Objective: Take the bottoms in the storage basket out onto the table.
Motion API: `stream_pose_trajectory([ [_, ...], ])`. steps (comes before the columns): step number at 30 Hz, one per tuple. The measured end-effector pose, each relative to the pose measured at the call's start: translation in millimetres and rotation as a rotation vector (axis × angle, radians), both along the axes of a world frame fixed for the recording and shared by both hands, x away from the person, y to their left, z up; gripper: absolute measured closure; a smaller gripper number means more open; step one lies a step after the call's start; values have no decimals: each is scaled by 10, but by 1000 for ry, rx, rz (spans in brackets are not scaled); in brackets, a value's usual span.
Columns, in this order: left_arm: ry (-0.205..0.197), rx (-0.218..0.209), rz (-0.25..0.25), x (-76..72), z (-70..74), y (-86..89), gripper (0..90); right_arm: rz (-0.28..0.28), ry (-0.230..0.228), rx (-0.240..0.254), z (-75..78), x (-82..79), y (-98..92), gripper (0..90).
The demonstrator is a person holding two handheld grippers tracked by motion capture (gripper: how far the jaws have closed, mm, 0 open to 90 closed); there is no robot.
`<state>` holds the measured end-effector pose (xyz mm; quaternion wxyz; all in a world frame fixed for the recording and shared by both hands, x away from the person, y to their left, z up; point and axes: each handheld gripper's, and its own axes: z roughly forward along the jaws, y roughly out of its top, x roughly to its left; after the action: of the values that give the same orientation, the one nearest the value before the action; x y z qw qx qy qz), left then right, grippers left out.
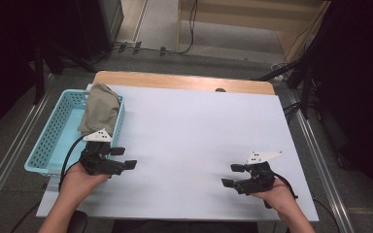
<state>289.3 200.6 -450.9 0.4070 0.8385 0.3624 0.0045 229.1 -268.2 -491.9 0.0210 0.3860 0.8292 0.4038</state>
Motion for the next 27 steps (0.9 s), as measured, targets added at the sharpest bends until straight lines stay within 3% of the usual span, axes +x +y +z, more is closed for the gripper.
stream_pose_trajectory([
  [3, 9, -12, 0, -8, 20, 3, 226, -4, -1, -5, -2, 0, 3, 256],
  [6, -7, -17, -2, -24, 87, -4, 208, -1, 0, -8, -3, -10, 13, 256],
  [12, -13, -15, 22, 54, 170, -31, 0, 1, -6, -6, -3, -4, 13, 256],
  [15, -7, -48, 24, 100, 189, -30, 0, -9, -8, -3, 3, 8, -13, 256],
  [18, -1, -15, 20, 150, 216, -20, 0, -10, -5, -1, 2, 22, -25, 256],
  [21, 13, -21, 32, 211, 255, 1, 0, -6, -6, -3, 1, 37, -19, 256],
  [27, 24, 13, 68, 333, 292, 44, 0, 11, -9, -9, 3, 64, 14, 255],
])
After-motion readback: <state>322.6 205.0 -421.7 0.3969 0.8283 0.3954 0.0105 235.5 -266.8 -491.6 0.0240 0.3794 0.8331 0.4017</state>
